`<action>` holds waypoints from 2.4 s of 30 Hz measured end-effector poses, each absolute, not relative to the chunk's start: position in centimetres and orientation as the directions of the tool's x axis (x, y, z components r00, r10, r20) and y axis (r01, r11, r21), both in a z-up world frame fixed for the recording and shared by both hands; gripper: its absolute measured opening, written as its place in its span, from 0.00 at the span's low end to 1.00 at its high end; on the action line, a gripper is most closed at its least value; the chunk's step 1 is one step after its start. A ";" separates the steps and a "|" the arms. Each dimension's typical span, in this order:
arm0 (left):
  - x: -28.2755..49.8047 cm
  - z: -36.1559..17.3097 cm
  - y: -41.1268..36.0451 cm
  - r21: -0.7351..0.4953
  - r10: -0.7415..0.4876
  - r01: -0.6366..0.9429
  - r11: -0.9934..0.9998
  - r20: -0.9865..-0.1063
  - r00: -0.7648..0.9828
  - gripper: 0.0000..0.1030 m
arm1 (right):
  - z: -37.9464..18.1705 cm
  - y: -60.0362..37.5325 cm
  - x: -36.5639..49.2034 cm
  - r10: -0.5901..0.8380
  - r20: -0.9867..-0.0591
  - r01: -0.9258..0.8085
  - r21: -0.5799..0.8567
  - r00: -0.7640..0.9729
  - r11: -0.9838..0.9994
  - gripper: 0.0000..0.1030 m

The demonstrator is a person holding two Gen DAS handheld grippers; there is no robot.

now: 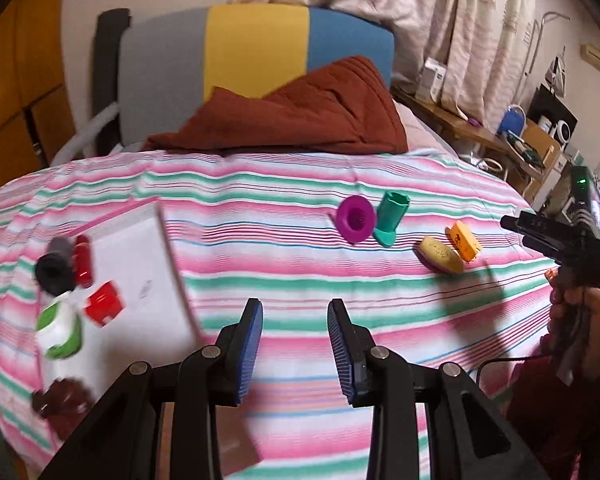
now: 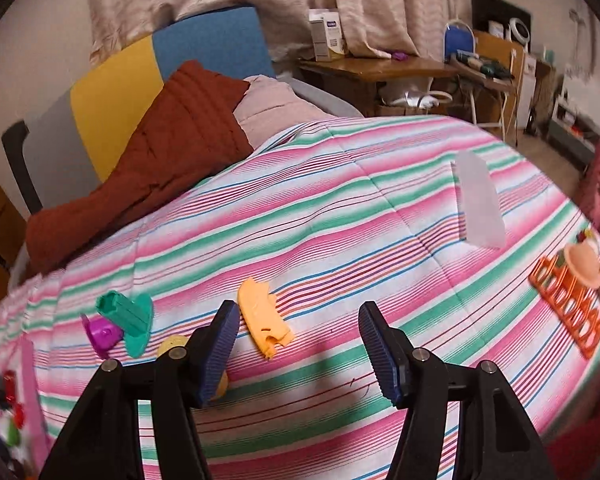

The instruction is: Organize rigid objects

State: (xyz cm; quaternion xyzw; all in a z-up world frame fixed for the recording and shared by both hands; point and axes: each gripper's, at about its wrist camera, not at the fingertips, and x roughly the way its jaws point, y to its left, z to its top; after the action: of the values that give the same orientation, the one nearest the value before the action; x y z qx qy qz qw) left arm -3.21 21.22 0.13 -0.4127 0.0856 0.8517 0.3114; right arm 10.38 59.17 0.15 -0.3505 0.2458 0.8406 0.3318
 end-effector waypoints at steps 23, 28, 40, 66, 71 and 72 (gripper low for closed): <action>-9.6 -5.6 35.5 -0.128 0.514 -0.748 -0.651 -0.800 -0.311 0.32 | -0.3 58.6 9.5 0.306 -0.766 -0.694 0.241 -0.565 -0.678 0.71; -10.9 -7.1 37.0 -0.117 0.504 -0.752 -0.649 -0.807 -0.309 0.32 | -0.3 58.6 9.5 0.300 -0.764 -0.692 0.251 -0.571 -0.677 0.71; -7.8 -7.1 33.7 -0.183 0.555 -0.746 -0.641 -0.782 -0.285 0.13 | -0.4 61.6 12.0 0.353 -0.750 -0.779 0.328 -0.559 -0.535 0.71; 3.4 -8.2 26.7 -0.032 0.572 -0.781 -0.623 -0.700 -0.428 0.14 | -3.2 57.6 7.8 0.239 -0.839 -0.660 0.175 -0.488 -0.731 0.71; 3.9 -8.9 27.2 0.017 0.572 -0.790 -0.613 -0.680 -0.458 0.16 | -3.1 58.0 8.0 0.268 -0.834 -0.681 0.165 -0.482 -0.713 0.71; 3.9 -8.9 27.3 0.026 0.569 -0.789 -0.614 -0.678 -0.465 0.16 | -3.1 58.0 8.1 0.271 -0.834 -0.685 0.163 -0.480 -0.710 0.71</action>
State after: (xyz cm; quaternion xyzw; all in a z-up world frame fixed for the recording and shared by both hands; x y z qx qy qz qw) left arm 3.92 27.26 -8.93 -0.3221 0.1708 0.8385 0.4049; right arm 8.08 58.04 -3.06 -0.4195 0.2466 0.8240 0.2901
